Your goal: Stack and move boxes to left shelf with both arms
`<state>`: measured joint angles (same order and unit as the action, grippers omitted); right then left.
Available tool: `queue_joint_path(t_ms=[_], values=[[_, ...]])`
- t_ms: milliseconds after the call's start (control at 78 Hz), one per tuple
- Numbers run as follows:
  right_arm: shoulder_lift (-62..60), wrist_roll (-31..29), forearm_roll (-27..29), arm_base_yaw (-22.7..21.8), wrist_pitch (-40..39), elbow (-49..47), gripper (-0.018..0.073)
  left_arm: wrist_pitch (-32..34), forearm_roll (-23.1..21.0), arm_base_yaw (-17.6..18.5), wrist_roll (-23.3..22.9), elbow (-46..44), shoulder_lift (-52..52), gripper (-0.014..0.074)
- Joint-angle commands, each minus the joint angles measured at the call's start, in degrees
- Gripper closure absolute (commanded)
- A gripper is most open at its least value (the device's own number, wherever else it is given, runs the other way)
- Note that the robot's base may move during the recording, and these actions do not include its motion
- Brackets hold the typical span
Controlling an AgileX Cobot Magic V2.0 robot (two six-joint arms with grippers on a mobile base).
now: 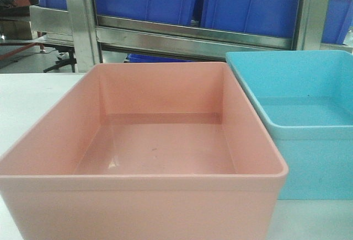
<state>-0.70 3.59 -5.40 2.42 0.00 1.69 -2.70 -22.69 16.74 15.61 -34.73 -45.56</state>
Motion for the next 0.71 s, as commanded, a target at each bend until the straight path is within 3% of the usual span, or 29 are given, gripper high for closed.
queue_joint_path(t_ms=[0, 308, 693], values=[[-1.02, -0.38, -0.58, -0.05, -5.43, -1.34, 0.051, 5.71, -0.65, -1.21, 0.22, 1.23, 5.41, 0.0261], [-1.02, -0.38, -0.58, -0.05, -5.43, -1.34, 0.051, 5.47, 0.15, -1.55, 0.22, 10.48, 23.34, 0.0261], [-1.02, -0.38, -0.58, -0.05, -5.43, -1.34, 0.051, 5.25, 0.05, -1.55, 0.22, 10.85, 24.04, 0.026]])
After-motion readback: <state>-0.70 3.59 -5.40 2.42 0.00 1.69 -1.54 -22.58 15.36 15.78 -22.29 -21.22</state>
